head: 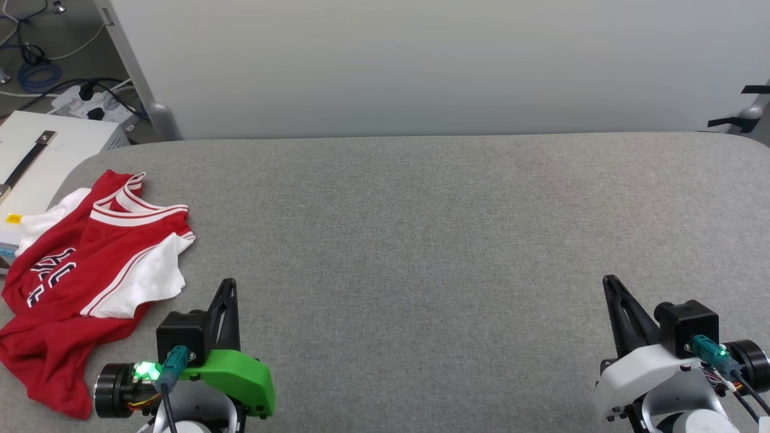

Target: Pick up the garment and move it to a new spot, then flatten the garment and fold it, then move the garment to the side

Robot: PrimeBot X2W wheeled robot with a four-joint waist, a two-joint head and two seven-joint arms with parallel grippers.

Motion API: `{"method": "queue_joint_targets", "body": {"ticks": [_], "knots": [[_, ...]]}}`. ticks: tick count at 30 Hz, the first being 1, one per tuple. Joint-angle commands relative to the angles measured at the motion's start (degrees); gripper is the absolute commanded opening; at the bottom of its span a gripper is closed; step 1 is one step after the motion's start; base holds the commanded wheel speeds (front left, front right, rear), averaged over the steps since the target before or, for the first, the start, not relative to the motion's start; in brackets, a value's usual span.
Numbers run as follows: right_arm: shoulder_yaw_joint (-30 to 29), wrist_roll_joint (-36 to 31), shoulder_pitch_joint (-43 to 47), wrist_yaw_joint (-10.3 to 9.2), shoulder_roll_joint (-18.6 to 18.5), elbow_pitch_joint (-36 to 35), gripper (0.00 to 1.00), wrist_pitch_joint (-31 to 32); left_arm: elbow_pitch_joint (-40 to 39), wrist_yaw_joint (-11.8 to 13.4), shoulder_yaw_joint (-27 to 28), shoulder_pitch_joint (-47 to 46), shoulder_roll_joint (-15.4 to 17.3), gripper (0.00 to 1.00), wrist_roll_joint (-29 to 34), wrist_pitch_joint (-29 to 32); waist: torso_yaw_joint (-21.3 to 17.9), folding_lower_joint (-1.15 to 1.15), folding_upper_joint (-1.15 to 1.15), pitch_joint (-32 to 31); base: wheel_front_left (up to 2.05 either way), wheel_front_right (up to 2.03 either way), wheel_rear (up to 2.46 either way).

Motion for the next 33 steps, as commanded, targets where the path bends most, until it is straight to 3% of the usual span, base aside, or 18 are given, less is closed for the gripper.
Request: {"method": "queue_joint_targets", "body": {"ticks": [1, 33], "knots": [[0.03, -0.55, -0.94, -0.03, -0.06, 0.13, 0.00, 0.16, -0.13, 0.25, 0.05, -0.99, -0.25, 0.00, 0.55, -0.05, 0.00, 0.00, 0.00, 0.00, 0.00, 0.00, 0.00], [0.03, -0.55, -0.94, -0.03, -0.06, 0.13, 0.00, 0.16, -0.13, 0.25, 0.05, -0.99, -0.25, 0.00, 0.55, -0.05, 0.00, 0.00, 0.00, 0.00, 0.00, 0.00, 0.00]]}}
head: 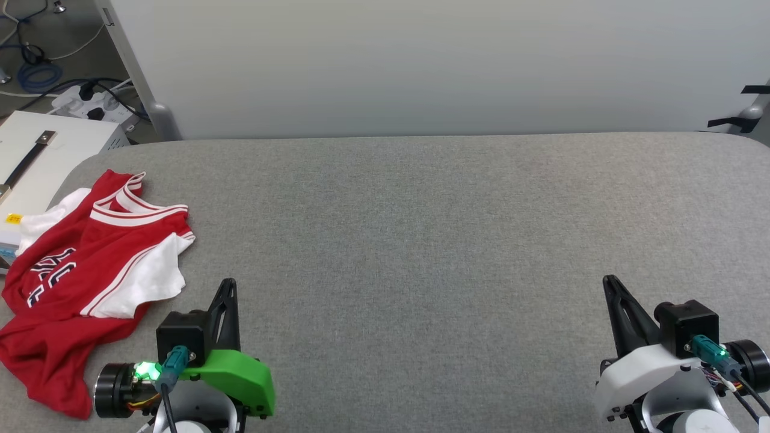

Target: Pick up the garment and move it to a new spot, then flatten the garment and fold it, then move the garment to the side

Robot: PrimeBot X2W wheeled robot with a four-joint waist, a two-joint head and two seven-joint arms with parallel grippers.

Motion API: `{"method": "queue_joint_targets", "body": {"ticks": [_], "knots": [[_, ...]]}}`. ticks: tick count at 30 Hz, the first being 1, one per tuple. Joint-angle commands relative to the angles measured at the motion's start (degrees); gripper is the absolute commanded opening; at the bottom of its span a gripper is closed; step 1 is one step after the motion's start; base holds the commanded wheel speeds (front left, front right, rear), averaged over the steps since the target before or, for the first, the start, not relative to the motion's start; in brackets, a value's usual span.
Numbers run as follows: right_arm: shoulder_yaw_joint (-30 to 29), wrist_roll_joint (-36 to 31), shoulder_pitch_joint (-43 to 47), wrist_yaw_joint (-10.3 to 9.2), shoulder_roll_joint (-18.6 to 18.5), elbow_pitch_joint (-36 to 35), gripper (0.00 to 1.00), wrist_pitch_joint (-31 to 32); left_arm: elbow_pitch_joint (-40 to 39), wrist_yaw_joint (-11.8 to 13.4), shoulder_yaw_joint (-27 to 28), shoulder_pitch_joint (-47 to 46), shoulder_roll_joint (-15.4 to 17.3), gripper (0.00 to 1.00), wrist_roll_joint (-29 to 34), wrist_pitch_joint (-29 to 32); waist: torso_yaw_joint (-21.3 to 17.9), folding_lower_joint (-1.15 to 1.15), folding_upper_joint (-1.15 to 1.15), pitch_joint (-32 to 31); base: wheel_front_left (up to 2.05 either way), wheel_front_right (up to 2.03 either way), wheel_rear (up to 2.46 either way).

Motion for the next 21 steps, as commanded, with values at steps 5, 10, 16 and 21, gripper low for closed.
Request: {"method": "queue_joint_targets", "body": {"ticks": [5, 10, 16, 21], "knots": [[0.02, -0.55, -0.94, -0.03, -0.06, 0.13, 0.00, 0.16, -0.13, 0.24, 0.05, -0.99, -0.25, 0.00, 0.55, -0.05, 0.00, 0.00, 0.00, 0.00, 0.00, 0.00, 0.00], [0.02, -0.55, -0.94, -0.03, -0.06, 0.13, 0.00, 0.16, -0.13, 0.24, 0.05, -0.99, -0.25, 0.00, 0.55, -0.05, 0.00, 0.00, 0.00, 0.00, 0.00, 0.00, 0.00], [0.02, -0.55, -0.94, -0.03, -0.06, 0.13, 0.00, 0.16, -0.13, 0.24, 0.05, -0.99, -0.25, 0.00, 0.55, -0.05, 0.00, 0.00, 0.00, 0.00, 0.00, 0.00, 0.00], [0.02, -0.55, -0.94, -0.03, -0.06, 0.13, 0.00, 0.16, -0.13, 0.24, 0.05, -0.99, -0.25, 0.00, 0.55, -0.05, 0.00, 0.00, 0.00, 0.00, 0.00, 0.00, 0.00]]}}
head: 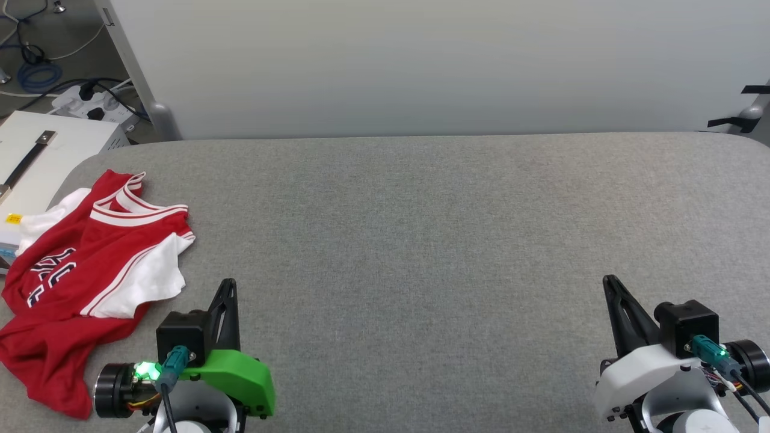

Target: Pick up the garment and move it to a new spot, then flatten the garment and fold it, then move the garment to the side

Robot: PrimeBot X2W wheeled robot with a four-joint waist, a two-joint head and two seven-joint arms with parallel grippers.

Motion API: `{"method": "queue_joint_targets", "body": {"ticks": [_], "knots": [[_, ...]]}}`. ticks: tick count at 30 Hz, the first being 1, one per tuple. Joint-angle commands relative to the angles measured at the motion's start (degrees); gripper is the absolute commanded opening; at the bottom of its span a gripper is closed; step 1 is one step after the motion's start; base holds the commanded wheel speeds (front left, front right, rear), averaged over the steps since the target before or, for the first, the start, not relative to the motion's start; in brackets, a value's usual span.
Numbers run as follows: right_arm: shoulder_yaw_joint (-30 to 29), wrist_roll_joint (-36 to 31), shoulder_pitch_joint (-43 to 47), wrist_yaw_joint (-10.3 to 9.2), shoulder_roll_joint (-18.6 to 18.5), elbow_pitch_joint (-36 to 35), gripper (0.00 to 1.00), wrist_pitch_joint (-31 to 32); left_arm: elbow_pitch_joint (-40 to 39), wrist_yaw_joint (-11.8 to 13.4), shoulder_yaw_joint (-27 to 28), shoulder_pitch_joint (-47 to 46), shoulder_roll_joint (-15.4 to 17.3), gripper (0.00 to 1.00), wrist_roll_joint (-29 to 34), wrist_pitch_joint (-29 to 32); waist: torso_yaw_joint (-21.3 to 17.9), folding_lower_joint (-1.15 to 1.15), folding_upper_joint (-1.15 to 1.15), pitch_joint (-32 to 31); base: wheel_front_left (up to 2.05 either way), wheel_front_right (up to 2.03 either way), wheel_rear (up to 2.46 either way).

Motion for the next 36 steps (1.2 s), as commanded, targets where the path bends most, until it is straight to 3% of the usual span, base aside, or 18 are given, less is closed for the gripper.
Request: {"method": "queue_joint_targets", "body": {"ticks": [1, 3, 4, 5, 6, 7, 36], "knots": [[0.04, -0.55, -0.94, -0.03, -0.06, 0.13, 0.00, 0.16, -0.13, 0.24, 0.05, -0.99, -0.25, 0.00, 0.55, -0.05, 0.00, 0.00, 0.00, 0.00, 0.00, 0.00, 0.00], [0.04, -0.55, -0.94, -0.03, -0.06, 0.13, 0.00, 0.16, -0.13, 0.24, 0.05, -0.99, -0.25, 0.00, 0.55, -0.05, 0.00, 0.00, 0.00, 0.00, 0.00, 0.00, 0.00], [-0.01, 0.04, 0.02, 0.00, 0.00, 0.00, 1.00, -0.03, 0.00, 0.01, 0.00, 0.01, 0.01, 1.00, -0.03, -0.03, 0.00, 0.00, 0.00, 0.00, 0.00, 0.00, 0.00], [-0.02, 0.03, 0.03, 0.00, 0.01, 0.01, 1.00, -0.03, 0.01, 0.00, 0.00, 0.06, 0.02, 1.00, -0.03, -0.03, 0.00, 0.00, 0.00, 0.00, 0.00, 0.00, 0.00], [-0.05, 0.05, 0.04, 0.00, 0.01, 0.01, 0.00, -0.04, 0.03, 0.02, -0.01, 0.07, 0.02, 0.00, -0.03, -0.04, 0.00, 0.00, 0.00, 0.01, 0.00, 0.00, 0.00], [-0.05, 0.06, 0.04, 0.00, 0.01, 0.01, 1.00, -0.06, 0.02, 0.04, -0.01, 0.06, 0.02, 1.00, -0.04, -0.06, 0.00, 0.00, 0.00, 0.01, 0.00, 0.00, 0.00], [-1.63, 4.20, 1.19, -0.01, -0.01, -2.77, 1.00, -3.59, -0.50, 1.64, -0.97, -0.19, -0.04, 1.00, -0.63, -3.64, 0.11, 0.00, 0.00, 0.25, 0.00, 0.00, 0.00]]}}
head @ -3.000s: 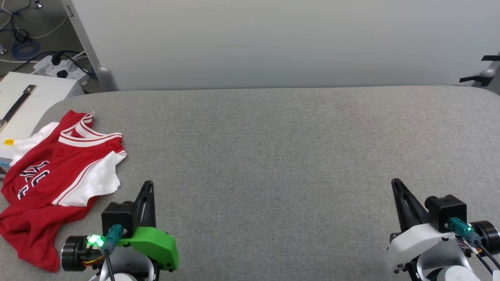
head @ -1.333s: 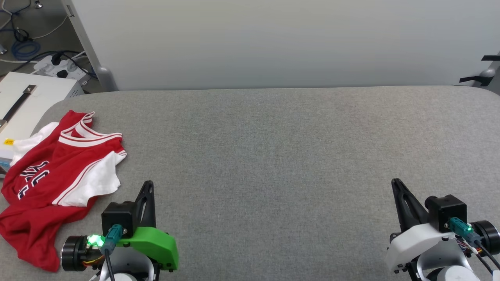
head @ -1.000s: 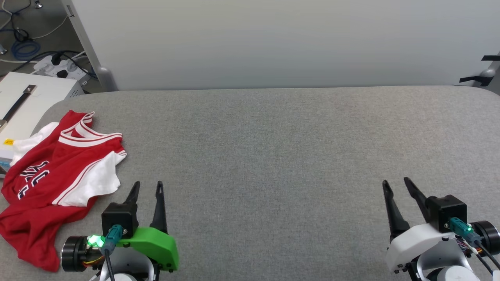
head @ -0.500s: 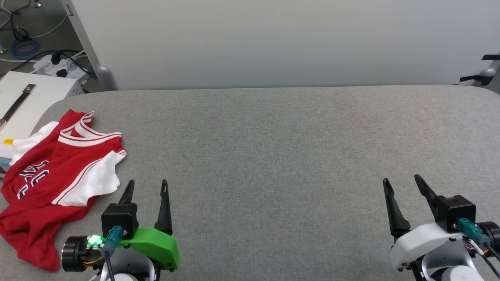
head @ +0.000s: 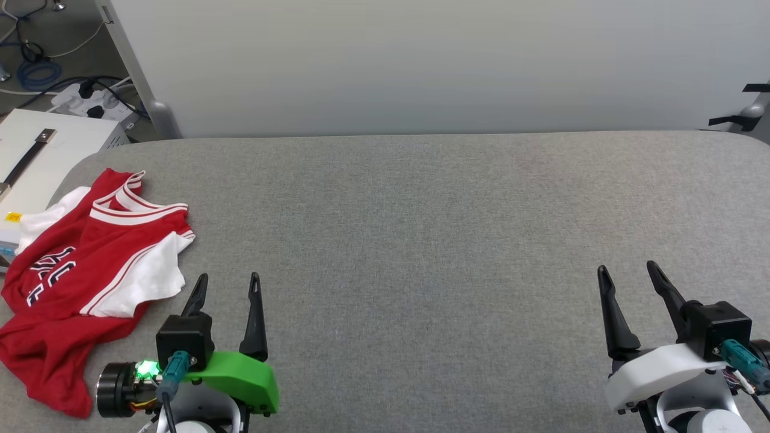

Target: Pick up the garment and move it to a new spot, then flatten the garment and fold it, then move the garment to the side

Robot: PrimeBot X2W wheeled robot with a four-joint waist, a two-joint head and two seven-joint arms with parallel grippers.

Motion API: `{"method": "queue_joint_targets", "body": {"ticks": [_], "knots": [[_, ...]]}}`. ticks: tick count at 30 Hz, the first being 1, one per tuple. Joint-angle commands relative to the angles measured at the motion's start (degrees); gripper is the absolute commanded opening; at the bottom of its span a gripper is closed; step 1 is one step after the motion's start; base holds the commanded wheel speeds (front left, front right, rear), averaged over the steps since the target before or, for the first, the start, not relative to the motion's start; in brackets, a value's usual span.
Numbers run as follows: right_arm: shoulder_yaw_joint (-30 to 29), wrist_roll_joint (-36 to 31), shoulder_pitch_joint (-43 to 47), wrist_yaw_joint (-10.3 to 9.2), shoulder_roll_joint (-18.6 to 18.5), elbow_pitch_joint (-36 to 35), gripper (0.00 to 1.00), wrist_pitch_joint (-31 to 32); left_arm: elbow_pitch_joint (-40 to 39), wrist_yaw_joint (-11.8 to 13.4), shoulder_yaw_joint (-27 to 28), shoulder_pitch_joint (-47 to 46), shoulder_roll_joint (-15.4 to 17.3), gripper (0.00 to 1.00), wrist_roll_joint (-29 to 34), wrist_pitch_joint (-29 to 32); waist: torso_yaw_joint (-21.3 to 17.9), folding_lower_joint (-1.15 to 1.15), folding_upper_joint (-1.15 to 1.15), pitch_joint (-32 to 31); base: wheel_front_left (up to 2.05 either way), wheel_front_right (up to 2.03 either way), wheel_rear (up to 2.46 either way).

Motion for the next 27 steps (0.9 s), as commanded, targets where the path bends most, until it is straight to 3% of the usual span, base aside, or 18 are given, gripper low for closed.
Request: {"method": "queue_joint_targets", "body": {"ticks": [1, 27], "knots": [[-0.09, 0.59, 0.79, -0.01, -0.04, -0.68, 1.00, -0.62, -0.19, 0.34, -0.08, -0.28, -0.07, 1.00, -0.14, -0.67, 0.03, 0.00, 0.00, 0.03, 0.00, 0.00, 0.00], [-0.69, 3.51, 2.34, -0.01, -0.05, -2.48, 1.00, -3.65, -0.19, 1.07, -0.88, -0.38, -0.12, 1.00, -0.74, -3.75, 0.29, 0.00, 0.00, 0.23, 0.00, 0.00, 0.00]]}}
